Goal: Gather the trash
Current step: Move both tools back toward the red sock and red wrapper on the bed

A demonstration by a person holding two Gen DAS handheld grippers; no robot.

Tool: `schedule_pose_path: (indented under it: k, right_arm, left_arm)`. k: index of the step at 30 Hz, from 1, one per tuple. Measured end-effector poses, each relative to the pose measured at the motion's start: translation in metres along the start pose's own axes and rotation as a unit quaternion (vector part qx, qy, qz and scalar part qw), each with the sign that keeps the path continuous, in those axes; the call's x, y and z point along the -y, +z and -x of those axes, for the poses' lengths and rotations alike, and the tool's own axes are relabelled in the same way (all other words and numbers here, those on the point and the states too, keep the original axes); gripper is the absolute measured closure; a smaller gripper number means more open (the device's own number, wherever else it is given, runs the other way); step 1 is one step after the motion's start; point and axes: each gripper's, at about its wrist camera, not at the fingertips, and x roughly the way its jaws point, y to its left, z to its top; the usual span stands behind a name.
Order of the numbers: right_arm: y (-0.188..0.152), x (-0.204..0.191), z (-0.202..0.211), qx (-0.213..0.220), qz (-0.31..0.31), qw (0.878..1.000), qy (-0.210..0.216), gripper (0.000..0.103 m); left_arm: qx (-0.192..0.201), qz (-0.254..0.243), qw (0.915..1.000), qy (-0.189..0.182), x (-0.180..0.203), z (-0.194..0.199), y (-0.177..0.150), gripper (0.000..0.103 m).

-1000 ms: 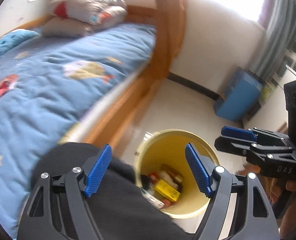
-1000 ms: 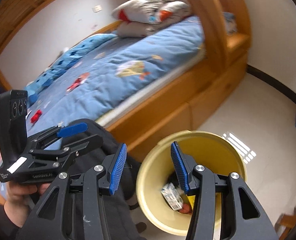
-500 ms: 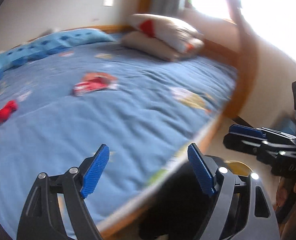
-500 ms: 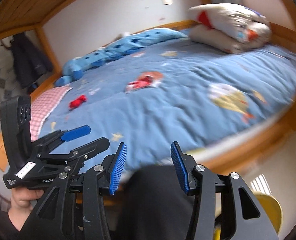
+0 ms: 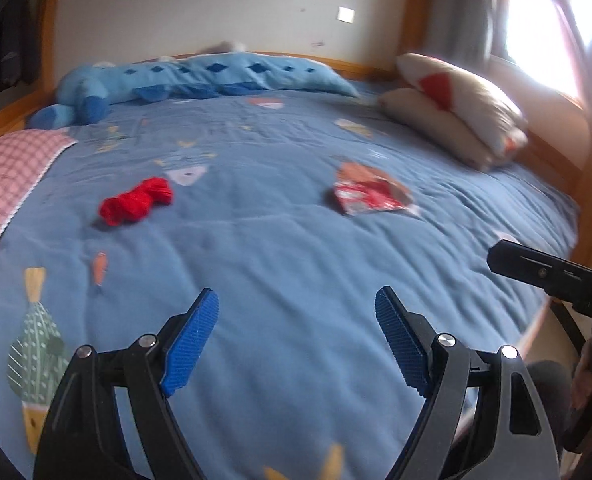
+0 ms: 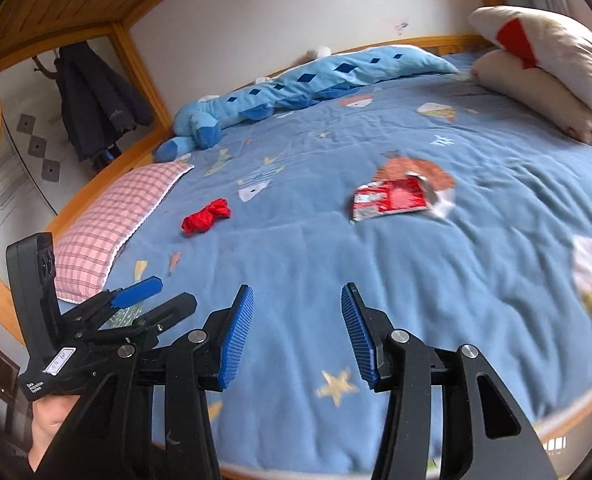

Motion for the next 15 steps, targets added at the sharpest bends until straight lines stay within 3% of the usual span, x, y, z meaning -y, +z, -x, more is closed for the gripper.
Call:
schedule_pose_path:
  k: [15]
  right_arm:
    - [0.058,-0.027,-0.124,-0.035,0.031,0.999,0.013,0.055]
  left_arm:
    - [0.007,0.051,0.9955,0.079,-0.094,-0.060,0.051,0.020]
